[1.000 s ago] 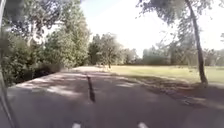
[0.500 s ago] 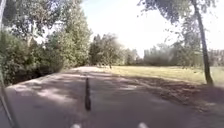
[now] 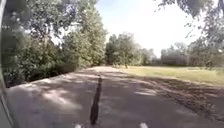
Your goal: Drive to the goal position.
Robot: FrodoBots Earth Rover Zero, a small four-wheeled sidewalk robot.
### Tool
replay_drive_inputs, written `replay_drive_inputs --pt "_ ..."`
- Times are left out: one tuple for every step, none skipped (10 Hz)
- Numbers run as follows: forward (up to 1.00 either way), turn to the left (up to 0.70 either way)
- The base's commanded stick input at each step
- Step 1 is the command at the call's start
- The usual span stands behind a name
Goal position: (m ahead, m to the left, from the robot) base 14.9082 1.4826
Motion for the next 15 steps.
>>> replay_drive_inputs --pt "0.70 0.00" --pt "0.70 0.00" --pt "0.70 0.00" --pt "0.70 0.00" --pt "0.70 0.00" --pt "0.70 0.00" --pt "0.70 0.00" --pt "0.70 0.00" --pt "0.70 0.00" --pt "0.70 0.00" --pt "0.70 0.00" --pt "0.70 0.00" --pt "0.70 0.00" --pt "0.70 0.00" --pt "0.70 0.00"
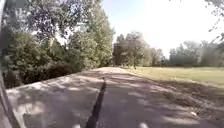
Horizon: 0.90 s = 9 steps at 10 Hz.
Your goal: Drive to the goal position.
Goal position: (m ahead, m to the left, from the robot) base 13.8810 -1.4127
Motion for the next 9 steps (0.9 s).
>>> replay_drive_inputs --pt "0.70 0.00" --pt "0.70 0.00" --pt "0.70 0.00" --pt "0.70 0.00" --pt "0.70 0.00" --pt "0.70 0.00" --pt "0.70 0.00" --pt "0.70 0.00" --pt "0.70 0.00"
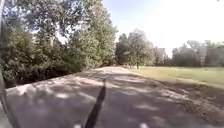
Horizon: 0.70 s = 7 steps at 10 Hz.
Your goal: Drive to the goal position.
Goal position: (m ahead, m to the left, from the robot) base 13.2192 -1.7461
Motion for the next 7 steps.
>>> replay_drive_inputs --pt "0.70 0.00" --pt "0.70 0.00" --pt "0.70 0.00" --pt "0.70 0.00" --pt "0.70 0.00" --pt "0.70 0.00" --pt "0.70 0.00"
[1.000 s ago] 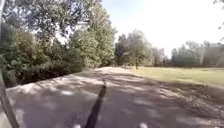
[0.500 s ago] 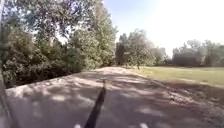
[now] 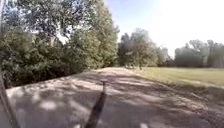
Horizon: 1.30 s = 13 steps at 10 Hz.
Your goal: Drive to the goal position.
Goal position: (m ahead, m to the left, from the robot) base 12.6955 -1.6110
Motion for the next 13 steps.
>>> replay_drive_inputs --pt "0.70 0.00" --pt "0.70 0.00" --pt "0.70 0.00" --pt "0.70 0.00" --pt "0.70 0.00" --pt "0.70 0.00" --pt "0.70 0.00" --pt "0.70 0.00" --pt "0.70 0.00" --pt "0.70 0.00" --pt "0.70 0.00" --pt "0.70 0.00" --pt "0.70 0.00"
